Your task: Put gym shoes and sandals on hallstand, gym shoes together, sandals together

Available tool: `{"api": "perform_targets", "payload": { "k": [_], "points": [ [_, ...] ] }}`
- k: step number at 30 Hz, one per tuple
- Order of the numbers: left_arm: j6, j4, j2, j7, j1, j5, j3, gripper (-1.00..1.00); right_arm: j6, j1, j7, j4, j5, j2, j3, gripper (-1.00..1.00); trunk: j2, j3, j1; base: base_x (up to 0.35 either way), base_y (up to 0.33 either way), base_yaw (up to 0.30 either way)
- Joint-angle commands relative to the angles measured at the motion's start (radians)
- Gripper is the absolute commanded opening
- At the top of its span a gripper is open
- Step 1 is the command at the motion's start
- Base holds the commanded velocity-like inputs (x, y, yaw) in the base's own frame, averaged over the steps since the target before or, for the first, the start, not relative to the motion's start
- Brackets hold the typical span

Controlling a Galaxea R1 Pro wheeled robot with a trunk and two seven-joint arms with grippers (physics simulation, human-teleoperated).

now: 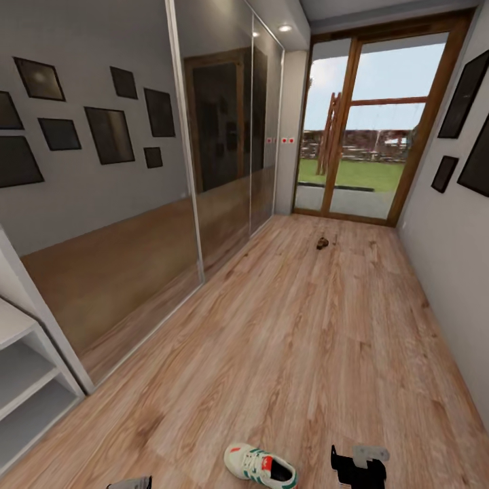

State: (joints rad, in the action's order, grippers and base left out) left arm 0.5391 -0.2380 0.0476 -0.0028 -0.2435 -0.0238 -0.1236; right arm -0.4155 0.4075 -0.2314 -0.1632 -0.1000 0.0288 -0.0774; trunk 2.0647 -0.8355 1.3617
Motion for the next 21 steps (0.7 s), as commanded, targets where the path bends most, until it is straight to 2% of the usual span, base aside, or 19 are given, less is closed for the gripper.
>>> {"api": "perform_targets", "payload": {
  "k": [1, 21],
  "points": [
    [0.003, 0.001, 0.0, 0.0, -0.001, -0.002, -0.001, 1.0, -0.003, 0.0, -0.002, 0.001, -0.01, 0.001, -0.009, 1.0, 0.0, -0.001, 0.0, 0.144, -0.083, 0.0],
    [0.003, 0.0, 0.0, 0.0, -0.001, -0.008, -0.001, 1.0, -0.005, 0.0, -0.002, 0.0, -0.01, 0.001, -0.012, 1.0, 0.0, 0.0, 0.0, 0.018, -0.01, 0.0]
  ]
}}
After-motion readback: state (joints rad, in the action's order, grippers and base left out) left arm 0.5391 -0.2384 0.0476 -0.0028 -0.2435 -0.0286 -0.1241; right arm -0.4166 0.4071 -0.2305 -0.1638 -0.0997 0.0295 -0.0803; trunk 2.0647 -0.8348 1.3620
